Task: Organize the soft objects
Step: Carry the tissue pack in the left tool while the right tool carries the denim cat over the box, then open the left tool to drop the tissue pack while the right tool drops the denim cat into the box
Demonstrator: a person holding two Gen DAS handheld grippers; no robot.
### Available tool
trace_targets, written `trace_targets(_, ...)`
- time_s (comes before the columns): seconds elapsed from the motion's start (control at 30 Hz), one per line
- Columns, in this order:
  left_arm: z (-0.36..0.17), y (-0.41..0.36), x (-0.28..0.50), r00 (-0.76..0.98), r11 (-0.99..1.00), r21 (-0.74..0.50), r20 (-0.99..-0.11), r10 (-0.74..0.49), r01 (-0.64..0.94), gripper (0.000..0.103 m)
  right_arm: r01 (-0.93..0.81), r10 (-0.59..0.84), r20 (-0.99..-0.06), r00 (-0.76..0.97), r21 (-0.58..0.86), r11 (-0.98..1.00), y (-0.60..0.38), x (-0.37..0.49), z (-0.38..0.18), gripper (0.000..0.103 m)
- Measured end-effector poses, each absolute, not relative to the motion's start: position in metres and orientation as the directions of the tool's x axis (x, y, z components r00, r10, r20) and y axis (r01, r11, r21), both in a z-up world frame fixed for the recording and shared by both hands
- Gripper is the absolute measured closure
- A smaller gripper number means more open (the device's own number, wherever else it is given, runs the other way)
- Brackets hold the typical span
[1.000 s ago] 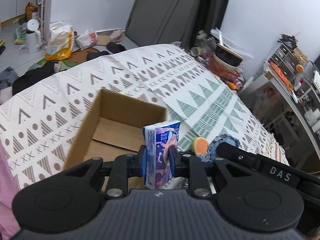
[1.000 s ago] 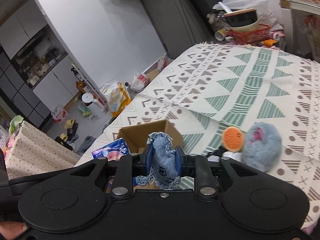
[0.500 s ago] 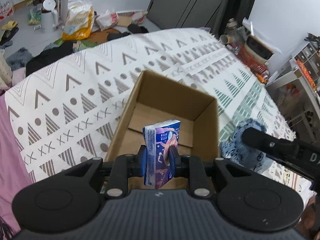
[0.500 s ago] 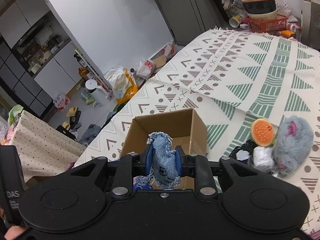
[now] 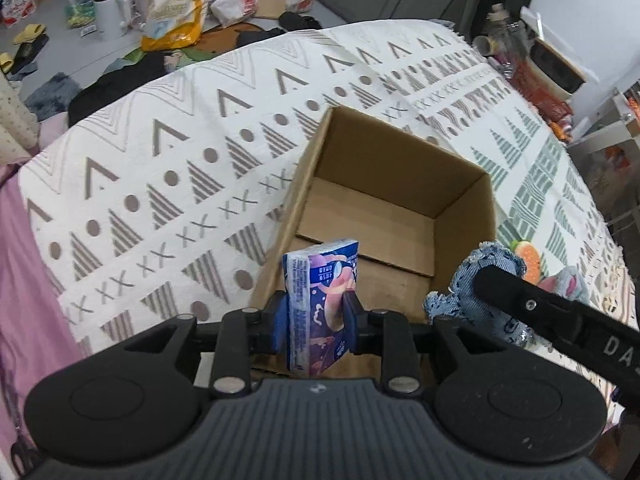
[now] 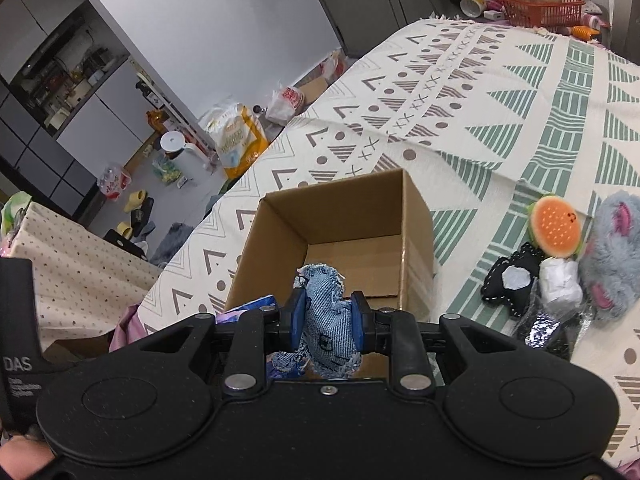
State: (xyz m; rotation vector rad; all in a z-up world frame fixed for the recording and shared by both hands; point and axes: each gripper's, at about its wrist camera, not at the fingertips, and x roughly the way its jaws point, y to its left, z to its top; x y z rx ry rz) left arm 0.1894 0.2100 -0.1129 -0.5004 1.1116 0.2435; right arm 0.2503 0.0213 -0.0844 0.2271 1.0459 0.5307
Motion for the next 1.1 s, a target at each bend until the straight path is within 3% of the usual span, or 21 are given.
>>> trace_targets(0.07, -0.108, 0.213, 0.187, 0.440, 0.859, -0.277, -0.895, -0.068, -0.431, 0.073, -0.306, 0.520, -0.762, 0.386, 0.426, 0.851, 0.023, 0.251, -0.086, 0.079)
trace_targets(0.23, -0.094, 0.214, 0.181, 0.443, 0.873, -0.255, -0.895, -0.050, -0.415, 0.053, -0.297, 0.523, -0.765, 0.376, 0.435, 0.850, 0.024, 0.252, -0.091, 0.079)
trace_targets(0.43, -0.074, 0.214, 0.174, 0.472, 0.884, -0.227, -0.882, -0.008, -0.409, 0.037, -0.292, 0.530, -0.768, 0.360, 0.447, 0.845, 0.026, 0.251, -0.095, 0.079)
trace_targets(0.77, -0.060, 0.209, 0.167, 0.486, 0.887, -0.207, -0.874, 0.022, -0.413, 0.031, -0.283, 0.547, -0.758, 0.356, 0.470, 0.836, 0.017, 0.244, -0.089, 0.076)
trace_targets(0.9, -0.054, 0.203, 0.164, 0.485, 0.888, -0.201, -0.874, 0.029, -0.415, 0.025, -0.275, 0.549, -0.749, 0.370, 0.476, 0.835, 0.006, 0.242, -0.082, 0.050)
trace_targets(1.1, -0.046, 0.189, 0.161, 0.493, 0.897, -0.184, -0.869, 0.043, -0.401, 0.023, -0.287, 0.533, -0.735, 0.418, 0.450, 0.846, -0.018, 0.239, -0.069, 0.030)
